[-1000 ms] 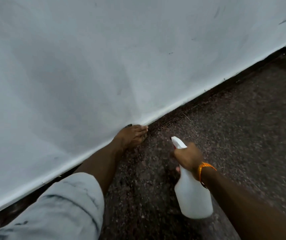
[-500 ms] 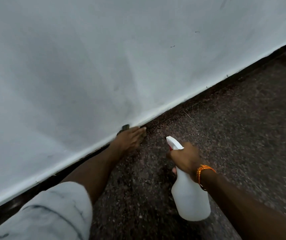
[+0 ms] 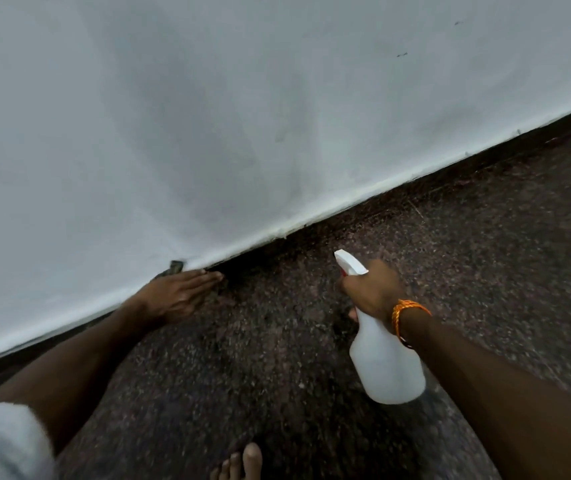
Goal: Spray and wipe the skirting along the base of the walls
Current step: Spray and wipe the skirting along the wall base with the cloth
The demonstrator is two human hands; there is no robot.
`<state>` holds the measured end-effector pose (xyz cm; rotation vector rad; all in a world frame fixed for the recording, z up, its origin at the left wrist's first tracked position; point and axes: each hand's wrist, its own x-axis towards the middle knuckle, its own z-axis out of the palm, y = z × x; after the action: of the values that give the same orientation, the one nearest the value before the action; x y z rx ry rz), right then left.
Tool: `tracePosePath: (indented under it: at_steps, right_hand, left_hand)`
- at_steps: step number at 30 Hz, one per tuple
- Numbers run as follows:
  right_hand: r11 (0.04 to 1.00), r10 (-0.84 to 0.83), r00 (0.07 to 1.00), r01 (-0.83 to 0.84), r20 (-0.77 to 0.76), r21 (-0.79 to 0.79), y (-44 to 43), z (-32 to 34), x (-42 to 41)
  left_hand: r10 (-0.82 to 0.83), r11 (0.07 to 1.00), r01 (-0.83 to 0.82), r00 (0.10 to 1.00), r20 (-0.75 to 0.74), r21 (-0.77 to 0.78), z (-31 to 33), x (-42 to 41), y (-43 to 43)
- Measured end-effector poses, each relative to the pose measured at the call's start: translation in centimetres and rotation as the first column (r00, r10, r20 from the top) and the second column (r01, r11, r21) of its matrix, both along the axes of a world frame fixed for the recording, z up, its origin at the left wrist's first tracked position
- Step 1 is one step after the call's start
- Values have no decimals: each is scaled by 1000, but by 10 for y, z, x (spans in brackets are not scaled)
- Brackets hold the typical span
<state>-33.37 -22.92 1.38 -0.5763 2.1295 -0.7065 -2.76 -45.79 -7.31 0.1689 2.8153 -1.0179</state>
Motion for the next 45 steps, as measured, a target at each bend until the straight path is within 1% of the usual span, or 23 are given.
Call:
tracePosePath:
  at_steps: [5, 7, 9, 11, 15, 18, 21, 25, 26, 28, 30, 32, 33, 34, 36, 37, 38, 39, 40, 41, 42, 44, 45]
  right_hand:
    - [998, 53, 999, -53, 9, -43, -9, 8, 34]
    - [997, 73, 997, -72, 34, -37, -14, 9, 42]
    - [996, 81, 995, -79, 61, -35, -17, 7, 48]
    - [995, 92, 993, -90, 75, -42, -17, 4, 50]
    - [996, 80, 995, -77, 59, -50, -12, -5, 43]
    - [998, 34, 996, -30, 87, -55, -8, -10, 33]
    - [1000, -8, 993, 8, 118, 1, 1, -14, 26]
    - [998, 43, 993, -48, 114, 41, 2, -16, 28]
    - [998, 52, 991, -56, 122, 31, 0, -16, 29]
    - [998, 67, 990, -68, 123, 6, -6, -18, 35]
    - [996, 89, 993, -86, 83, -39, -11, -21, 43]
    - [992, 101, 993, -96, 60, -88, -15, -23, 49]
    - [989, 108, 992, -101, 67, -109, -17, -23, 53]
    - [986, 118, 990, -108, 74, -125, -19, -24, 55]
    - [982, 128, 989, -116, 70, -152, -24, -27, 58]
    - [982, 118, 992, -108, 54, -156, -26, -31, 59]
    - [981, 111, 993, -105, 32, -161, -28, -33, 59]
    - [982, 106, 994, -101, 21, -162, -31, -34, 59]
    - [982, 109, 994, -106, 14, -156, -32, -36, 61]
    - [981, 115, 993, -111, 12, -158, -34, -35, 66]
    - [979, 123, 992, -120, 7, -164, -36, -35, 69]
    - [973, 163, 987, -161, -5, -166, -36, -34, 76]
    - [969, 184, 983, -182, -6, -165, -36, -34, 79]
  left_hand:
    - [17, 999, -18, 999, -46, -29, 1, 30, 24]
    - [11, 1000, -12, 1000, -22, -17, 0, 26, 32]
    - [61, 998, -62, 998, 24, 34, 4, 16, 31]
    - [82, 994, -84, 996, 26, 74, 3, -2, 21]
    - [45, 997, -52, 994, 98, 63, -11, -60, 18]
    - [86, 996, -90, 990, 112, 28, -23, -119, 28]
    - [113, 993, -115, 986, 127, 10, -28, -155, 27]
    - [62, 997, -47, 971, 229, -68, -26, -108, 9]
    - [48, 989, 2, 942, 333, -149, -32, -84, 3]
    - [50, 982, 40, 889, 455, -186, -36, -29, -11]
    - [90, 983, -23, 925, 368, -181, -30, 17, -18]
    - [128, 981, -85, 959, 252, -173, -20, 36, -17]
    - [128, 982, -88, 963, 238, -169, -18, 32, -16]
    - [70, 985, -34, 974, 213, -167, -20, 22, -17]
    - [5, 998, 5, 989, 151, -64, -34, -8, -14]
    - [13, 999, -18, 990, 138, 36, -42, -29, -9]
    - [43, 996, -52, 991, 123, 69, -39, -48, -6]
    - [74, 993, -85, 989, 130, 77, -32, -61, -5]
    - [52, 992, -69, 987, 152, 110, -28, -64, -5]
    - [46, 992, -71, 971, 235, 100, -23, -57, -5]
    - [49, 997, -62, 960, 275, 37, -19, -45, -6]
    - [94, 995, -94, 961, 260, -12, -9, -8, -6]
    - [99, 995, -104, 963, 252, 6, -8, 16, -7]
